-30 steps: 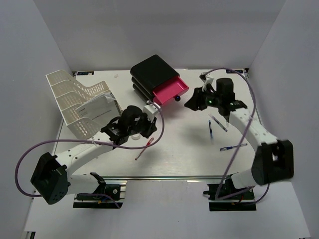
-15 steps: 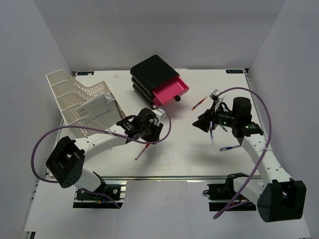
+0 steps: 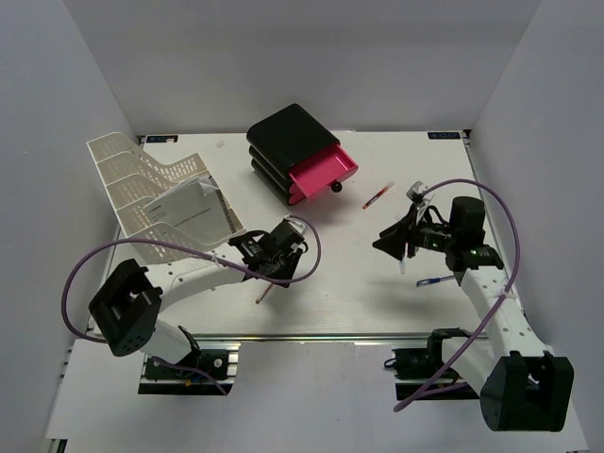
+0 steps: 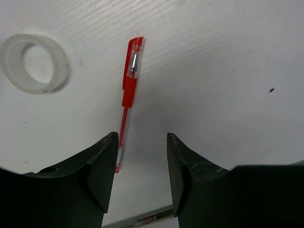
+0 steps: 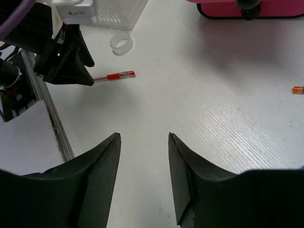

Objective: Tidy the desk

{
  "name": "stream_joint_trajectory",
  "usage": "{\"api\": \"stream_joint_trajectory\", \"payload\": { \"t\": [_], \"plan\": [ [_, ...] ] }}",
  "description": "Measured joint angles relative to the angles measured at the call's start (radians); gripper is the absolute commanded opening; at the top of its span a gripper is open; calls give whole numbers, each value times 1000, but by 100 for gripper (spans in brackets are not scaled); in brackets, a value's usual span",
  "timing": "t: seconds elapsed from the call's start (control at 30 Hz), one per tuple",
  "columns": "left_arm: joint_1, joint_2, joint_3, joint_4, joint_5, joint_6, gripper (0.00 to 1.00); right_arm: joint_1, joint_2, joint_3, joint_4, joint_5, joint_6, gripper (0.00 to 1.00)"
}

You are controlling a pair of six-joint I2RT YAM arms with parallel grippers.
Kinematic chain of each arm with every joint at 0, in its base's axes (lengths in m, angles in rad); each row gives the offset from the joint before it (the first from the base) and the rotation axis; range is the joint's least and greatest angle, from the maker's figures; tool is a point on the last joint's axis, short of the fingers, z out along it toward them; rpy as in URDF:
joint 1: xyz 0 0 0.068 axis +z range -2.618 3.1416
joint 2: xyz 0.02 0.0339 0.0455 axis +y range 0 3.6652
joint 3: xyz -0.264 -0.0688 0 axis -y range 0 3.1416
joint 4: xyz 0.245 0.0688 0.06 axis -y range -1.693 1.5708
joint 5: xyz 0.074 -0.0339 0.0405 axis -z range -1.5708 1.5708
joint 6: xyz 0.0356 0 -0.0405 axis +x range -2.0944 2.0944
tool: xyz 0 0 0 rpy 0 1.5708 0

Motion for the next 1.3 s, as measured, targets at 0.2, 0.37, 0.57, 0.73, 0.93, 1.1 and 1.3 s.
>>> {"api": "stream_joint_trajectory", "payload": {
  "t": [0.2,0.37,0.57,0.73,0.93,1.1,1.3],
  "plan": [
    [-13,4,-28,-18,-49,-10,55,-21,-33,-6,10,-9,-10,49],
    [-13,26,-29,-6,-66,-10,54,-29,-50,-6,10,-9,-11,49],
    [-14,113,-29,6,-79,12,49,-64,-56,-6,11,-11,-11,47],
    [-14,160,-25,11,-86,28,46,-73,-56,-6,10,-11,-11,47],
    [-8,167,-23,24,-89,42,41,-83,-55,-6,10,-12,-11,47],
    [-7,172,-24,47,-78,53,36,-88,-54,-6,10,-12,-11,47],
    [-4,174,-29,76,-45,56,21,-100,-51,-6,10,-15,-11,47]
  ]
}}
